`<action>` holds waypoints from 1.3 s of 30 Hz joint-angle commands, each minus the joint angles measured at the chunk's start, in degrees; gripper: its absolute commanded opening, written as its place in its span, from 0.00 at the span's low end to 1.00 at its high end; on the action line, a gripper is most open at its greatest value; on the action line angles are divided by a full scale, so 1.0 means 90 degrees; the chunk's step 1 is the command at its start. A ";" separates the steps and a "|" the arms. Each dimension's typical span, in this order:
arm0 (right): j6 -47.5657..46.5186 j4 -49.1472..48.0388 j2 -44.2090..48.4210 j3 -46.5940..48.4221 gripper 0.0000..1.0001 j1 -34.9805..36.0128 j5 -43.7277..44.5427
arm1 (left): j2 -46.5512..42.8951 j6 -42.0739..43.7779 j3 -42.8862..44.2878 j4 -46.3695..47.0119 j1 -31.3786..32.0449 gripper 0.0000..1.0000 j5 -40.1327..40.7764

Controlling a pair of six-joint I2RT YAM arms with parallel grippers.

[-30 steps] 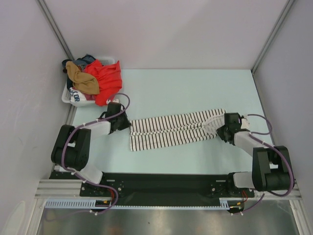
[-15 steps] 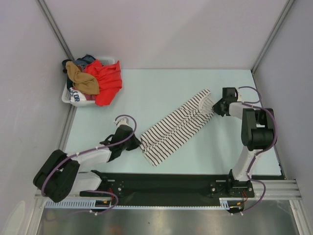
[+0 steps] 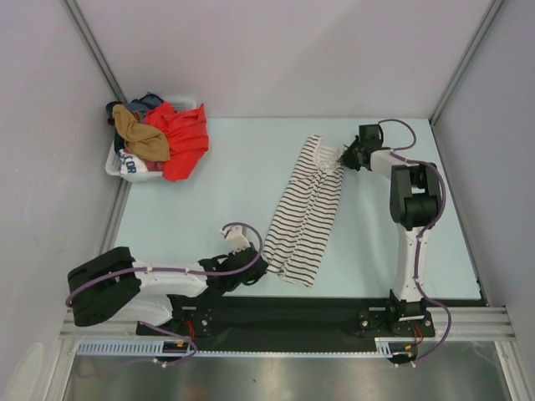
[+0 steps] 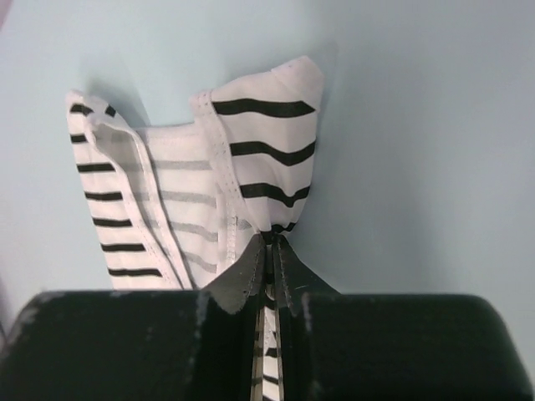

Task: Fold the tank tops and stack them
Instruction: Fold the tank top

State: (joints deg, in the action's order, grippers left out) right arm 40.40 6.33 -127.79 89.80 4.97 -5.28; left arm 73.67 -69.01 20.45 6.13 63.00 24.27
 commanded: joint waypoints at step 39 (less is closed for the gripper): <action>-0.1276 -0.0744 0.6109 -0.6060 0.56 0.0707 -0.0468 | -0.1760 0.1955 -0.0007 -0.0349 0.0061 0.90 0.0342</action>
State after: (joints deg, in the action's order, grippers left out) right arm 29.98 0.82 -79.13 38.98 10.41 -8.01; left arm 57.08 -58.28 18.13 0.01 65.39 31.97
